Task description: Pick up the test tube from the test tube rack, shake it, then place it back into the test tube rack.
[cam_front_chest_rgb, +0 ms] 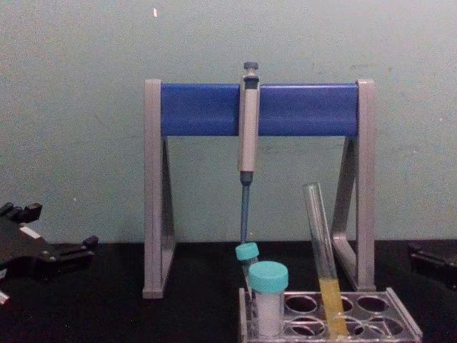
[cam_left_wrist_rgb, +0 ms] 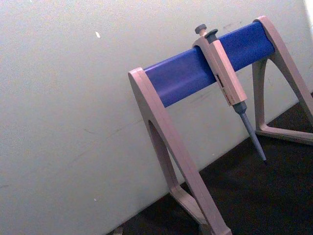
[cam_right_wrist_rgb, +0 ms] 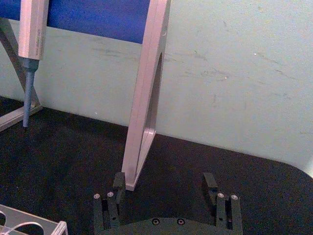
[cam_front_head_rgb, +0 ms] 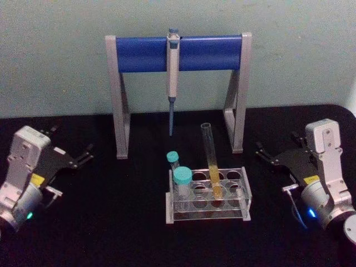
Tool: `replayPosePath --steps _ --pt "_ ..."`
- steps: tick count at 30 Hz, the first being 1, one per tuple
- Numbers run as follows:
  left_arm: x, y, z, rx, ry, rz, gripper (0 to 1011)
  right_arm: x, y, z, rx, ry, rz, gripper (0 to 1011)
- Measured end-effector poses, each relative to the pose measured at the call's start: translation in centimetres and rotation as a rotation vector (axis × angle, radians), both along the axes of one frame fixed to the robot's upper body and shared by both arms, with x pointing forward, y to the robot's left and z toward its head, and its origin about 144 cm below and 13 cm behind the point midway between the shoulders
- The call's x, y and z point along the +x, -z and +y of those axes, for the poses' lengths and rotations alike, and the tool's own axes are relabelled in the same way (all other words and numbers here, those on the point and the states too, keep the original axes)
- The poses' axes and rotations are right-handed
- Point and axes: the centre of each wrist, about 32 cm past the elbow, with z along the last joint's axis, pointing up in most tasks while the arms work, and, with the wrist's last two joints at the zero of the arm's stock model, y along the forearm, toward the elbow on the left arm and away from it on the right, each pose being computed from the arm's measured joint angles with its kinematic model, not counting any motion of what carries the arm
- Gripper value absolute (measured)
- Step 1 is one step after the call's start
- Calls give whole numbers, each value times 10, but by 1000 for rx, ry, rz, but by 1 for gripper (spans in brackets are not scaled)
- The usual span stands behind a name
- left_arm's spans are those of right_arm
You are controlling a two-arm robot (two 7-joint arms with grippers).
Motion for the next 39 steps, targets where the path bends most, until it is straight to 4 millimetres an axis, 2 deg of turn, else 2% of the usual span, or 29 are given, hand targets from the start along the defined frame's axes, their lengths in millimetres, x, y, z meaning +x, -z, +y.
replayPosePath --steps 39 --pt "0 0 0 0 0 0 1001 0 -1 0 0 -3 -4 1000"
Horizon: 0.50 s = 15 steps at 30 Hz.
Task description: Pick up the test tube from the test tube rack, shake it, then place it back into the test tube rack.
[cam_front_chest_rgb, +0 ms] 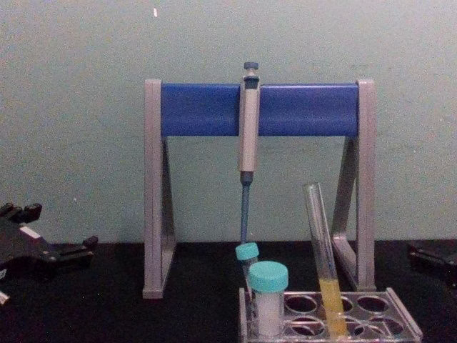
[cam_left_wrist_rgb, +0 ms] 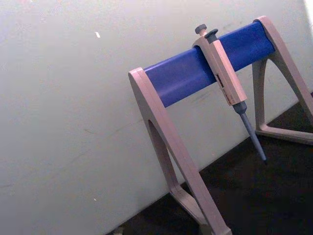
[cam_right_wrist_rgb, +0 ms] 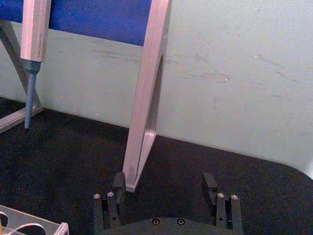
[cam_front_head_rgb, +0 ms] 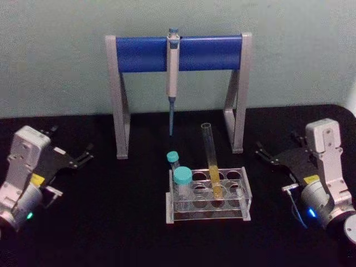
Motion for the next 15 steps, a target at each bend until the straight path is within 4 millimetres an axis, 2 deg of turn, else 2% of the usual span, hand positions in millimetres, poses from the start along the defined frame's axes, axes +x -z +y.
replayPosePath --steps 15 --pt "0 0 0 0 0 0 1001 0 0 0 0 0 0 1000"
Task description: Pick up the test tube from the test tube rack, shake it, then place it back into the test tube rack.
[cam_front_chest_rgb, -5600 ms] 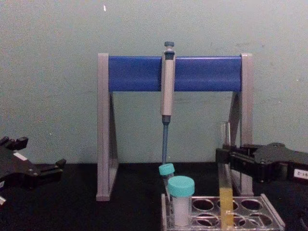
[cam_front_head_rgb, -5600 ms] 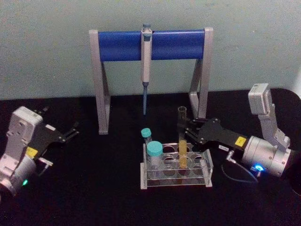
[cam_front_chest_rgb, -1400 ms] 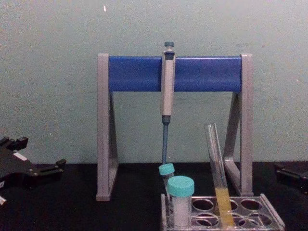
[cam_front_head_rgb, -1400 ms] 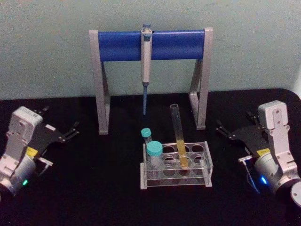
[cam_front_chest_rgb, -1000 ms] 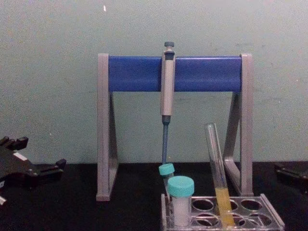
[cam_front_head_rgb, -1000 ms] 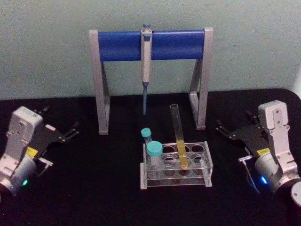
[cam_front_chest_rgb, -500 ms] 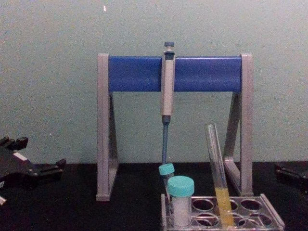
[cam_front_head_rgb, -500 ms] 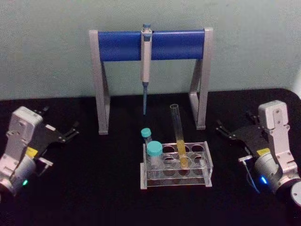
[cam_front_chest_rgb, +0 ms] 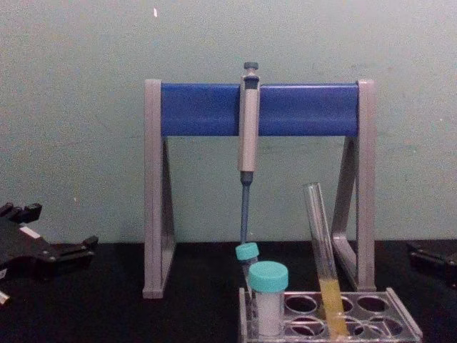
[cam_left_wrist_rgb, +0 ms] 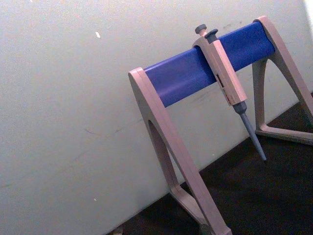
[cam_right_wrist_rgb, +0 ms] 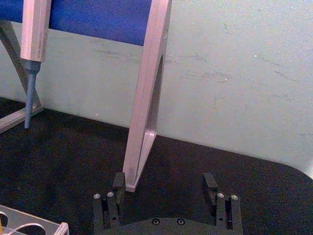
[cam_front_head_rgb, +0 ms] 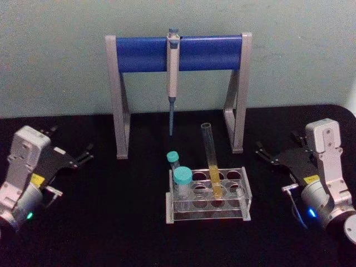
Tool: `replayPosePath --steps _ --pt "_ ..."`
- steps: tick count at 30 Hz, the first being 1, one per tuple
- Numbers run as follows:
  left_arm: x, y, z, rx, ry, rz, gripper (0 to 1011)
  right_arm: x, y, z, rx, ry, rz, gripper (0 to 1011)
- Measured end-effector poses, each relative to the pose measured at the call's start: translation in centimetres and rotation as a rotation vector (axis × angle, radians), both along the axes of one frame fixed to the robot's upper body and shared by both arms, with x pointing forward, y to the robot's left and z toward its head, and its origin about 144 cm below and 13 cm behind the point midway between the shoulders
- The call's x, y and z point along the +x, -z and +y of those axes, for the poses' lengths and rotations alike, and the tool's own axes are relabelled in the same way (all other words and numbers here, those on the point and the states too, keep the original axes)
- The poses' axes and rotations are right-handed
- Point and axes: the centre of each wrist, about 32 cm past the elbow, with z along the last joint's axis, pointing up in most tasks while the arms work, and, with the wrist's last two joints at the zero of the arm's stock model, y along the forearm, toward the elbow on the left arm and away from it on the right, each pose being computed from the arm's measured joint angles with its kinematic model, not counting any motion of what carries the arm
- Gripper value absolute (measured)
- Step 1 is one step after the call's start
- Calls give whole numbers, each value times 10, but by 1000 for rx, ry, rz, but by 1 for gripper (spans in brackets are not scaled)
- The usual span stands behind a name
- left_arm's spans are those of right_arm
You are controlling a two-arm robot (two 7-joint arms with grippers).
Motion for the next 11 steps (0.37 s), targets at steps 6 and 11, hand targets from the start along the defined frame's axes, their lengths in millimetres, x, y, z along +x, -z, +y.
replayPosePath --steps 6,11 --pt "0 0 0 0 0 0 1001 0 0 0 0 0 0 1000" --pt "0 0 0 0 0 0 1001 0 0 0 0 0 0 1000"
